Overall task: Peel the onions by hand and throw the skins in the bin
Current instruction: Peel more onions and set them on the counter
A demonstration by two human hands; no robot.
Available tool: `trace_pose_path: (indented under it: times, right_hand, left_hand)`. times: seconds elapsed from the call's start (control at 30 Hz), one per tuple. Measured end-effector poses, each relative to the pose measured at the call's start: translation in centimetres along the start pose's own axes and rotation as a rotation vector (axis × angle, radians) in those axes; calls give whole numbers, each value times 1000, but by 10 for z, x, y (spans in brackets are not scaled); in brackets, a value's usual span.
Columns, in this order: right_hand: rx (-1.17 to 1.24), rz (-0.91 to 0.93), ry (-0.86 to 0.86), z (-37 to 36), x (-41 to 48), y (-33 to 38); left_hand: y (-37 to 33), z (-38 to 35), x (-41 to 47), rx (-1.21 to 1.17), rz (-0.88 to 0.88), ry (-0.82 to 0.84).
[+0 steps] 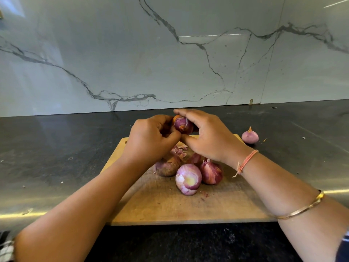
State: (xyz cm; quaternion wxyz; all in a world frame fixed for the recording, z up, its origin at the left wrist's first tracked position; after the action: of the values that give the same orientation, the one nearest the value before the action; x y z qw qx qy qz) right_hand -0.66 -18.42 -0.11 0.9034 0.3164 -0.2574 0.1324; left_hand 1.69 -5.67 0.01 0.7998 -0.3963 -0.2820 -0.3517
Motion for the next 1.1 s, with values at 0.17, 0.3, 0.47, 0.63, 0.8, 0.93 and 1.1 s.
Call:
trace_pose_path:
  times: [0.17, 0.3, 0.47, 0.63, 0.8, 0.93, 1.1]
  right_hand:
    - [6, 12, -3, 0, 0, 0]
    - [38, 24, 29, -2, -1, 2]
    - [165, -34, 12, 0, 0, -4]
    - [183, -61, -20, 2, 2, -8]
    - [206, -37, 15, -1, 0, -7]
    - [164, -12, 12, -2, 1, -6]
    - [176, 30, -11, -4, 1, -2]
  left_hand:
    - [-1, 2, 2, 92, -59, -12]
    - [7, 6, 5, 110, -64, -53]
    - [6, 7, 3, 12, -24, -97]
    - [2, 1, 1, -207, 29, -39]
    - [3, -1, 0, -180, 38, -15]
    - [5, -4, -1, -199, 61, -9]
    - [5, -6, 0, -185, 70, 10]
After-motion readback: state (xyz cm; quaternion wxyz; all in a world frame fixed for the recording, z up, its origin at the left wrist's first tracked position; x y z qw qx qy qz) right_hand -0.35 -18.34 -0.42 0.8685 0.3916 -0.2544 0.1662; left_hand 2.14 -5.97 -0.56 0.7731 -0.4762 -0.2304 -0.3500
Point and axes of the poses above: each hand's wrist, its own x-axis towards the middle knuckle, its own z-axis out of the back of the hand, y = z × x, the point moved 6 cm from there along x, towards the middle knuckle, and after that the axes turned 7 degrees about -z, right-handed, at the moved point
